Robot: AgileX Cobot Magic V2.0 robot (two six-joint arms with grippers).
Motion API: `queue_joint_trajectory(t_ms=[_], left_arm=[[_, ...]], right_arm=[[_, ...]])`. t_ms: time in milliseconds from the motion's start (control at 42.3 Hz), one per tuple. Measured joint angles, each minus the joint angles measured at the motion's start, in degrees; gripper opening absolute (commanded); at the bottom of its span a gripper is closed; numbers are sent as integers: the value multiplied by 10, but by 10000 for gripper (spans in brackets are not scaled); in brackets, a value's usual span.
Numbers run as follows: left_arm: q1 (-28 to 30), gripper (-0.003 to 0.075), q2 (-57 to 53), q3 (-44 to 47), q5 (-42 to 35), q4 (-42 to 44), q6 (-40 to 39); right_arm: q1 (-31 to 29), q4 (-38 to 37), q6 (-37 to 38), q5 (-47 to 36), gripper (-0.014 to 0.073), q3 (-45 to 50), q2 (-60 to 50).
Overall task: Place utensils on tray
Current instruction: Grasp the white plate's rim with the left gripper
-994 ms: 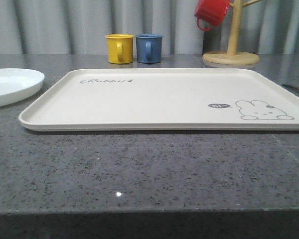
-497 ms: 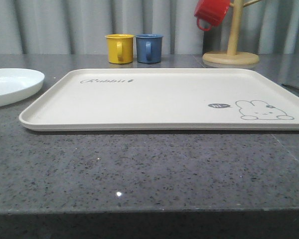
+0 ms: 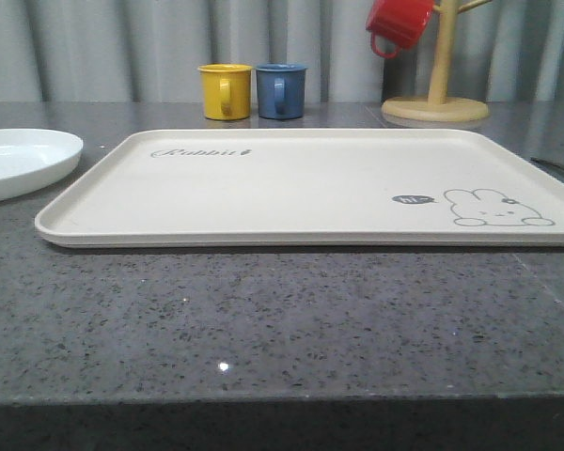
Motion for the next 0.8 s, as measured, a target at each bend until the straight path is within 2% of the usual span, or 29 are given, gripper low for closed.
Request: queue_joint_trajectory(t_ms=[95,213,449,804], left_arm=[[9,594,40,-14,-2,-56,41],[9,553,91,-36,-3,-82,59],[7,458,150,-72,-10,-88,65],[7,384,184,-91,-14,-87,66]], right_arm=[[0,0,0,0,655,0,0],[0,0,0,0,655,0,0],[0,0,0,0,655,0,0],[1,0,0,0,655,0,0]])
